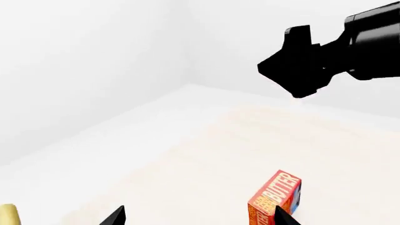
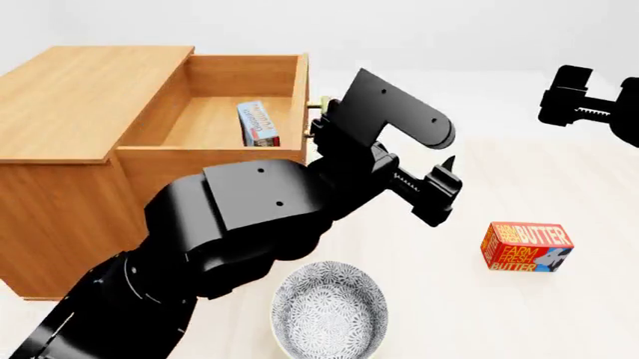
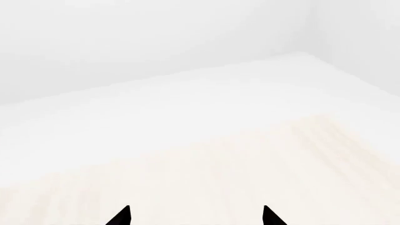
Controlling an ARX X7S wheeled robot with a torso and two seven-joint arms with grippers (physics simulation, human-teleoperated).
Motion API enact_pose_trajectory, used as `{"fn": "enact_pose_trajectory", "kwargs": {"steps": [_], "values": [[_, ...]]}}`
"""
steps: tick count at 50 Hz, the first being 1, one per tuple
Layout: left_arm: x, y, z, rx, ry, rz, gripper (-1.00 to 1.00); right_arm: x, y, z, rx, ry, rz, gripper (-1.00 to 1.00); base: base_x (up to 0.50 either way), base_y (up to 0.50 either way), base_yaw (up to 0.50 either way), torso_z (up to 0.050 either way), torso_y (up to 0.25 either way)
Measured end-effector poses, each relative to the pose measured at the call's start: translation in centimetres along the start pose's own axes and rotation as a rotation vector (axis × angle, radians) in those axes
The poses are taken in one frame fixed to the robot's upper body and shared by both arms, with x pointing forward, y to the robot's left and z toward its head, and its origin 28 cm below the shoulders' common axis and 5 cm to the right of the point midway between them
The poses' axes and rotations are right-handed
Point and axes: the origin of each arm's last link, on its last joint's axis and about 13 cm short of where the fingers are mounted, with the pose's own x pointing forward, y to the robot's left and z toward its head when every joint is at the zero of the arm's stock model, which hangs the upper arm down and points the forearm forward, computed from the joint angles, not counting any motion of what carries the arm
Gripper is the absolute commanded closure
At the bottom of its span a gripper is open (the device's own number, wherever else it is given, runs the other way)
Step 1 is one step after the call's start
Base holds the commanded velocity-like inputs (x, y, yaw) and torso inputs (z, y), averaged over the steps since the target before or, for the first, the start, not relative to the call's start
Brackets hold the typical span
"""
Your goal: Put the chocolate pudding in the top drawer of the cabinet and close it.
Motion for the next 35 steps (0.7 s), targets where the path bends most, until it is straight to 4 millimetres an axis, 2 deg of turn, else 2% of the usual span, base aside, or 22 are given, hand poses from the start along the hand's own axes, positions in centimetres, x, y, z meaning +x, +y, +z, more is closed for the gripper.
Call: {"fn": "enact_pose_trajectory", "kwargs": {"steps": [17,35], "values": [[1.5,-0.2,-4.0,-0.038,0.093,-0.012,-1.00,0.1,-0.1,-0.8,0.004,0.013,-0.007,-1.00,0.00,0.00,0.00,0.000,0.000],[2.7,1.0,-5.9,-0.067,0.126,0.033,-1.00,-0.1,-0.3,-1.0,0.008,0.016,-0.012,-1.00,0.00,0.00,0.00,0.000,0.000]]}}
